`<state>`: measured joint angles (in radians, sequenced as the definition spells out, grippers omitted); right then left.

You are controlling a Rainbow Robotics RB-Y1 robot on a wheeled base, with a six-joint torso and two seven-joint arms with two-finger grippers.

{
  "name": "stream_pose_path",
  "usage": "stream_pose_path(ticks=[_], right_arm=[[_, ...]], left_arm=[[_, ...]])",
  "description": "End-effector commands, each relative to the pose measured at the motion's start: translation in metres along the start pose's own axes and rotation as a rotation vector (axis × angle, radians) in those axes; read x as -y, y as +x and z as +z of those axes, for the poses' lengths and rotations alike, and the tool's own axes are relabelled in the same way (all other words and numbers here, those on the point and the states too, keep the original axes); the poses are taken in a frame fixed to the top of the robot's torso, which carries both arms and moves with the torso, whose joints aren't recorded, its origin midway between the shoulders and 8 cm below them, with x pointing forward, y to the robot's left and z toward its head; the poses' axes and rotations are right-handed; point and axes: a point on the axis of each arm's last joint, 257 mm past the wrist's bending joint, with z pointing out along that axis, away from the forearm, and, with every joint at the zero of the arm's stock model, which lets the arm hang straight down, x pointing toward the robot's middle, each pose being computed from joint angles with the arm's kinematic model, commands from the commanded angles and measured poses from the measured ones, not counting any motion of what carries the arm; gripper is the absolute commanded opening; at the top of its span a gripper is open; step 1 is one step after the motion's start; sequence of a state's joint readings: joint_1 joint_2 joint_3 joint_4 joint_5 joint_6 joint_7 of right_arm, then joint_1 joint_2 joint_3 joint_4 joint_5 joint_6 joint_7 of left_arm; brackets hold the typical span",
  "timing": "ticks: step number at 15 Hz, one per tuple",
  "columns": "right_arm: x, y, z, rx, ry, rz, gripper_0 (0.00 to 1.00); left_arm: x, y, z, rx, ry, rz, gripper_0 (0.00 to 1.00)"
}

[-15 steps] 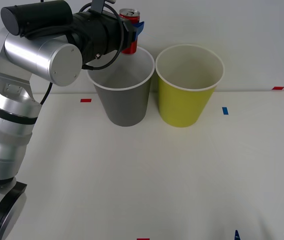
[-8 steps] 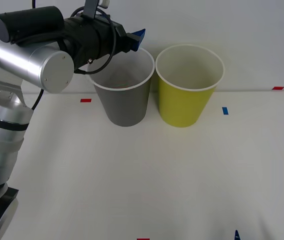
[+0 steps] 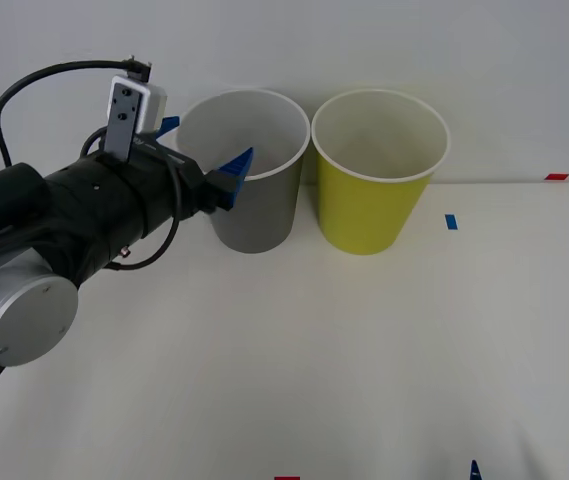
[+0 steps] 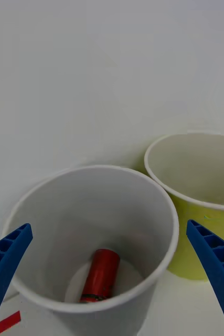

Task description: Put cans in the gray bin and PET bottles in the light green bin.

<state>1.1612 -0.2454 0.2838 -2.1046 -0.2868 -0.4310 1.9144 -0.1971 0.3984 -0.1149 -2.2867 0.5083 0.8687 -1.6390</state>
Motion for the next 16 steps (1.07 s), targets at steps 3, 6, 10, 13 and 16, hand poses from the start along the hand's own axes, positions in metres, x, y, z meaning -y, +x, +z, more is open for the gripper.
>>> stream_pose_path(ticks=[3, 6, 10, 13, 16], right_arm=[[0.0, 0.0, 0.0, 0.0, 0.0, 0.0, 1.0], [0.0, 0.0, 0.0, 0.0, 0.0, 0.0, 1.0], [0.0, 0.0, 0.0, 0.0, 0.0, 0.0, 1.0], [0.0, 0.0, 0.0, 0.0, 0.0, 0.0, 1.0], [0.0, 0.0, 0.0, 0.0, 0.0, 0.0, 1.0]], left_arm=[[0.002, 0.032, -0.046, -0.051, -0.026, 0.011, 1.0], [0.006, 0.053, -0.081, -0.093, -0.055, -0.008, 1.0], [0.005, 0.071, -0.111, -0.118, -0.097, -0.043, 1.0], [-0.004, 0.082, -0.118, -0.101, -0.132, -0.057, 1.0], [-0.011, 0.106, -0.107, -0.045, -0.156, -0.094, 1.0]])
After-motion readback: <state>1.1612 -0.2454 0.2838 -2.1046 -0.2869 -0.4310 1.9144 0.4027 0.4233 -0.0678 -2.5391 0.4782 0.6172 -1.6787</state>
